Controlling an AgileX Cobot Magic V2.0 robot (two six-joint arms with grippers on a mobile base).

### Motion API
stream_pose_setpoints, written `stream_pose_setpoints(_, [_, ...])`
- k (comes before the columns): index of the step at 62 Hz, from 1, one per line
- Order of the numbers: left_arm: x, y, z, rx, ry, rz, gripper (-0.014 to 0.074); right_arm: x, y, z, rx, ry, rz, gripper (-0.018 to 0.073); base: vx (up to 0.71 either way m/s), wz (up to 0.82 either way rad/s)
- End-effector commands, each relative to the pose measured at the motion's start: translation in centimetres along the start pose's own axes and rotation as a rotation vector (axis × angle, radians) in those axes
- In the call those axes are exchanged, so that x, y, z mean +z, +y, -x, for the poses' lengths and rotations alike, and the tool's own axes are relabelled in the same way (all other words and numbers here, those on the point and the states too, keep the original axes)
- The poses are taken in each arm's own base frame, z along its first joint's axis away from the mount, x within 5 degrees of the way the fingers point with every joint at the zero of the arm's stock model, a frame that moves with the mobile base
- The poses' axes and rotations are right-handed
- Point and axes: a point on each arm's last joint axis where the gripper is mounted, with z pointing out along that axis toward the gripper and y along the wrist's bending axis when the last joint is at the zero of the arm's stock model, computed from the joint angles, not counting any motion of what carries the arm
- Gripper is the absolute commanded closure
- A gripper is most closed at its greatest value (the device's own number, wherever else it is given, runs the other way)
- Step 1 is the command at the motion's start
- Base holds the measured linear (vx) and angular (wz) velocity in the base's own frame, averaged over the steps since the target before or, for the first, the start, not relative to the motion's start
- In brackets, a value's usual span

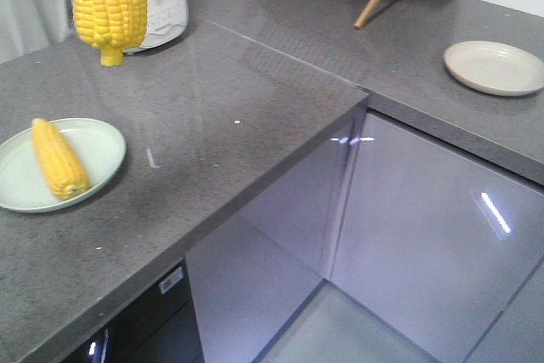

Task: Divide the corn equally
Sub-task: 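Drive the base away along the counter toward the other plates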

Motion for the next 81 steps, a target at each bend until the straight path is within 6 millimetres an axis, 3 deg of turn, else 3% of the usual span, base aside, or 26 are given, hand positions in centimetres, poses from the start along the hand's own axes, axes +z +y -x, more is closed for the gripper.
stream_pose_setpoints(1, [-2.17,-1.73,0.72,0.009,-0.086,-0.041,0.0603,-0.2,-0.24,1.04,-0.004,-0.094,-0.024,0.0564,-0.03,-0.36])
stream_pose_setpoints(81, [-2.17,-1.73,0.72,0.009,-0.086,-0.041,0.0603,-0.2,-0.24,1.05,-0.004,-0.095,-0.025,0.0564,-0.03,-0.37])
